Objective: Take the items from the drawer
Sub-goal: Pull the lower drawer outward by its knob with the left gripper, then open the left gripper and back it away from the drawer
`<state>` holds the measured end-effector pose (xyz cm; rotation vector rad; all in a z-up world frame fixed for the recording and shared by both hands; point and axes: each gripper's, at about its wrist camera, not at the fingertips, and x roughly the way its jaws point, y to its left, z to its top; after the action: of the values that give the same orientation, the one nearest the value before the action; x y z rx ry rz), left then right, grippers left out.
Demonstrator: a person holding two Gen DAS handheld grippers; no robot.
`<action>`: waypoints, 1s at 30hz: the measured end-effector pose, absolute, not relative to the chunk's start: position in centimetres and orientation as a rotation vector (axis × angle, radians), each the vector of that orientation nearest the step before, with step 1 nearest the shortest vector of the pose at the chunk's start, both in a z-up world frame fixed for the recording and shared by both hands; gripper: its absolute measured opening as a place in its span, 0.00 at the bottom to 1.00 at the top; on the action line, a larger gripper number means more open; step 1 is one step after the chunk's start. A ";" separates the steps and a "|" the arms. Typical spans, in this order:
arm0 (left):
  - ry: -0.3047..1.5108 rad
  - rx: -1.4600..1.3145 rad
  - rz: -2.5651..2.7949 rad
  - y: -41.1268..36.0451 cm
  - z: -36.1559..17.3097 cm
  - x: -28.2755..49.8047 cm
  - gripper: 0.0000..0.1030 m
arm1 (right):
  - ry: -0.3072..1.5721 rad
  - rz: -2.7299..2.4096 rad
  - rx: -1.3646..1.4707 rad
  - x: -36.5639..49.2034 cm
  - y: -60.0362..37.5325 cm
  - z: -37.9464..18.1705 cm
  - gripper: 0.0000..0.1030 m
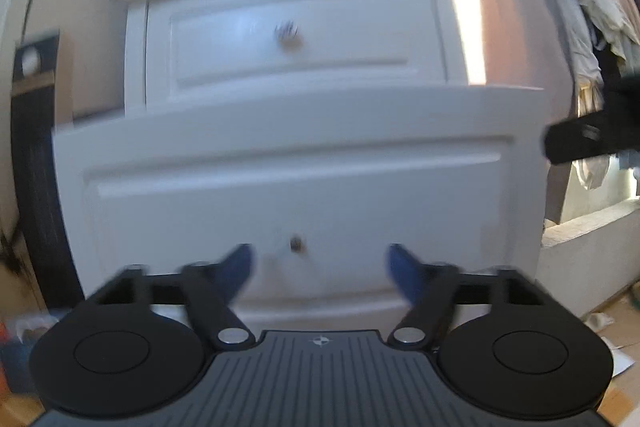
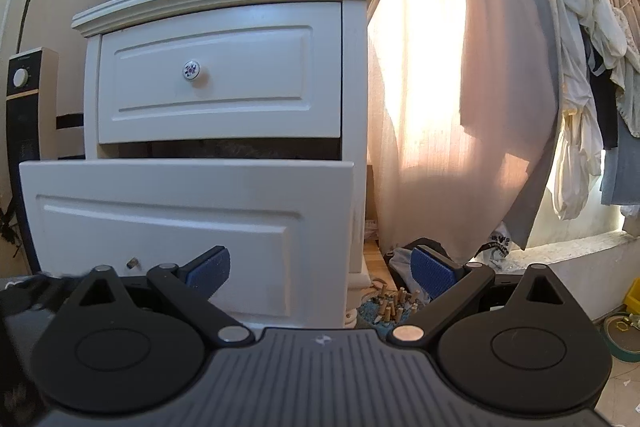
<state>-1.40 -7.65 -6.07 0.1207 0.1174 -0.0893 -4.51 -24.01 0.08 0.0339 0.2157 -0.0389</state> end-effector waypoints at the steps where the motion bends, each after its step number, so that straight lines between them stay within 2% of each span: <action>1: 0.115 0.119 -0.104 -7.6 -6.0 -1.6 0.94 | 0.216 -0.043 0.035 -4.4 -24.1 0.2 1.00; 4: 0.140 0.099 -0.133 -7.2 -5.3 -2.0 1.00 | 0.219 -0.058 0.035 -3.9 -24.3 0.5 1.00; 20: 0.171 0.055 -0.076 -3.1 2.3 -2.1 1.00 | 0.211 -0.063 0.031 -2.1 -24.0 3.5 1.00; 30: 0.175 0.018 -0.130 -0.5 8.7 0.9 1.00 | 0.203 0.026 0.039 1.4 -25.3 7.7 1.00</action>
<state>0.91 -0.49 8.71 0.0177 0.1745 -0.1299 1.39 -25.28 7.71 0.0392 0.2032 0.0257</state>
